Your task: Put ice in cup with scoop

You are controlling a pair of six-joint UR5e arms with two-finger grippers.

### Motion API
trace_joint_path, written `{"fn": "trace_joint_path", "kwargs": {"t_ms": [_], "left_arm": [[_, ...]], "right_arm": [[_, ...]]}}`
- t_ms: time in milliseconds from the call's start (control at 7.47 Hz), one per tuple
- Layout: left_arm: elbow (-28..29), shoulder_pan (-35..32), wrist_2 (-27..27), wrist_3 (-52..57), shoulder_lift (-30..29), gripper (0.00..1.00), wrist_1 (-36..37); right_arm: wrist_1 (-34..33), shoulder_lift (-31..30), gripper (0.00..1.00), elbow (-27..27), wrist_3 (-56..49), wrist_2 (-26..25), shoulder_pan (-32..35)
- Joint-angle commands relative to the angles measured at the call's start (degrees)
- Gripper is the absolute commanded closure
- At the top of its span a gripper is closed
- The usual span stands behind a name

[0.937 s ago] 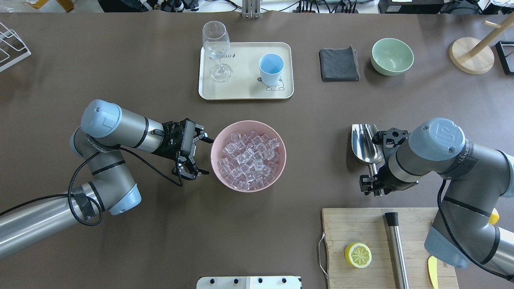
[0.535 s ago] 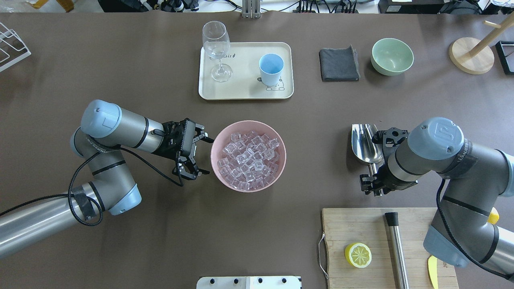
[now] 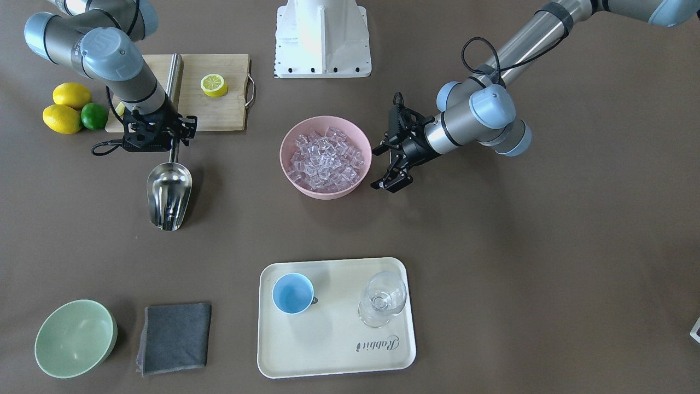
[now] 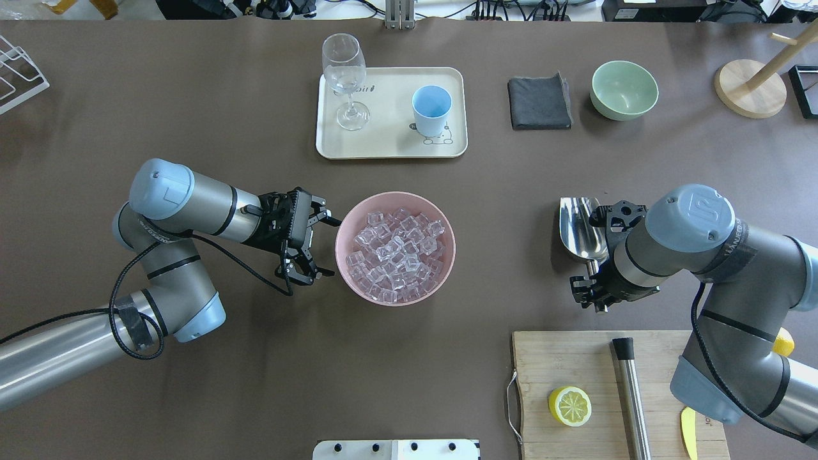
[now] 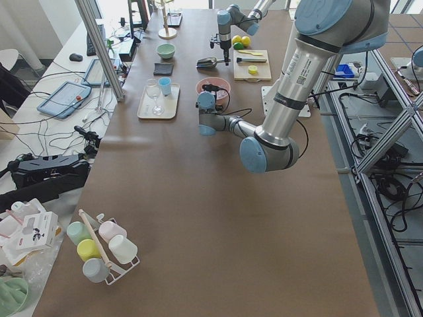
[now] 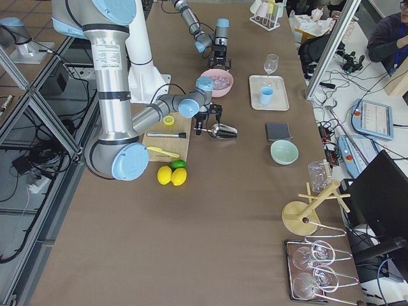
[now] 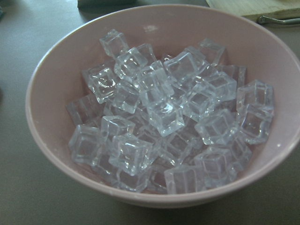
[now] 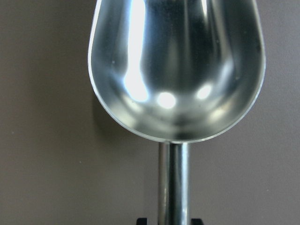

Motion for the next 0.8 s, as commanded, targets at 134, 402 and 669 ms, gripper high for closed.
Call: {"fn": "trace_joint_path", "kwargs": {"t_ms": [134,402,669], "left_arm": [[0.00,0.70,1.37,-4.94,-0.32,0.02,-0.35],[0.00,1.14,1.29,-5.05,-0.41,0.02,-0.35],[-0.09,1.41,1.29,-5.05,-0.41,0.02,-0.44]], "right_arm": [[0.02,-0.13,1.00,0.31,-0.12,0.00,0.09],[-0.85,-0.22,1.00,2.32,-0.82,-0.96,0.18],[-11.68,0.13,1.00,9.67,-12.07,-1.41,5.51]]}}
